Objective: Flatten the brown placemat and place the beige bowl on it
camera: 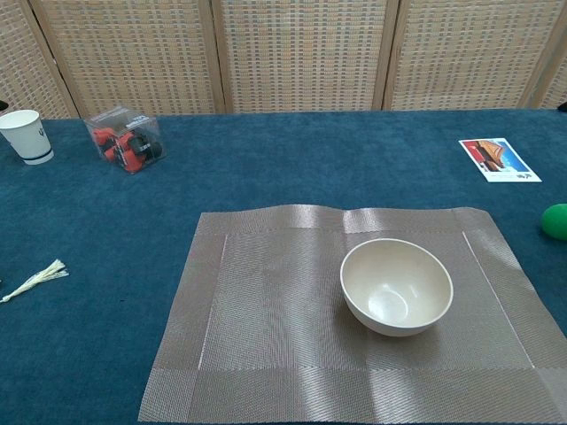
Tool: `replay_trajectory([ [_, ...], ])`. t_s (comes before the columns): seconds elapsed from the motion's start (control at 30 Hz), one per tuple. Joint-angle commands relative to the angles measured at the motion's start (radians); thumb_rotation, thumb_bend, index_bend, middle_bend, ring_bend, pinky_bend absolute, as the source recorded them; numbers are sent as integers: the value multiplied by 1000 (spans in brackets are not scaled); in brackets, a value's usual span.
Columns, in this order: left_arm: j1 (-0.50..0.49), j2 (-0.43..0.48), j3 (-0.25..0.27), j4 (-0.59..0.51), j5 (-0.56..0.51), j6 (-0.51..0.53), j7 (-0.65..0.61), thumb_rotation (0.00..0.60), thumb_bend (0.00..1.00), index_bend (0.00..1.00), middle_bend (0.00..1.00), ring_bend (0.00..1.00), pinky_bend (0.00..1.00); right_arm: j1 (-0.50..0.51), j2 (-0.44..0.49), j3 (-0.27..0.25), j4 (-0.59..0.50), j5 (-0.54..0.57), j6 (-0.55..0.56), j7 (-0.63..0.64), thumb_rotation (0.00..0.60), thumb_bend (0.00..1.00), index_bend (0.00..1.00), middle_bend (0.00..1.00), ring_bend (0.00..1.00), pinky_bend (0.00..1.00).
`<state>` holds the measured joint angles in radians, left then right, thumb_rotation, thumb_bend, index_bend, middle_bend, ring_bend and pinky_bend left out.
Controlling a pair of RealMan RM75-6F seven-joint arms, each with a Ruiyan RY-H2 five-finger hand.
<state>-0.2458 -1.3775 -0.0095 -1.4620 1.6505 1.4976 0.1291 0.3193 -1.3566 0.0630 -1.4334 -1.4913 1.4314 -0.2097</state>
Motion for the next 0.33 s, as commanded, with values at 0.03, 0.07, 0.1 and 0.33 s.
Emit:
replay_trajectory([
  [0.03, 17, 4, 1, 13, -17, 12, 1, 600, 259, 49, 0, 0, 0, -52, 34, 13, 65, 28, 51, 96, 600, 210, 103, 0, 0, 6],
  [0.07, 21, 4, 1, 16, -21, 14, 1, 600, 255, 47, 0, 0, 0, -59, 37, 13, 75, 29, 57, 110, 600, 208, 102, 0, 0, 6],
  [0.1, 26, 6, 1, 18, -27, 16, 1, 600, 249, 38, 0, 0, 0, -68, 42, 13, 86, 34, 63, 125, 600, 204, 102, 0, 0, 5],
  [0.33, 88, 25, -18, 36, -94, 76, 34, 600, 186, 0, 0, 0, 0, -145, 88, 10, 121, 34, 135, 276, 600, 182, 14, 0, 0, 0],
])
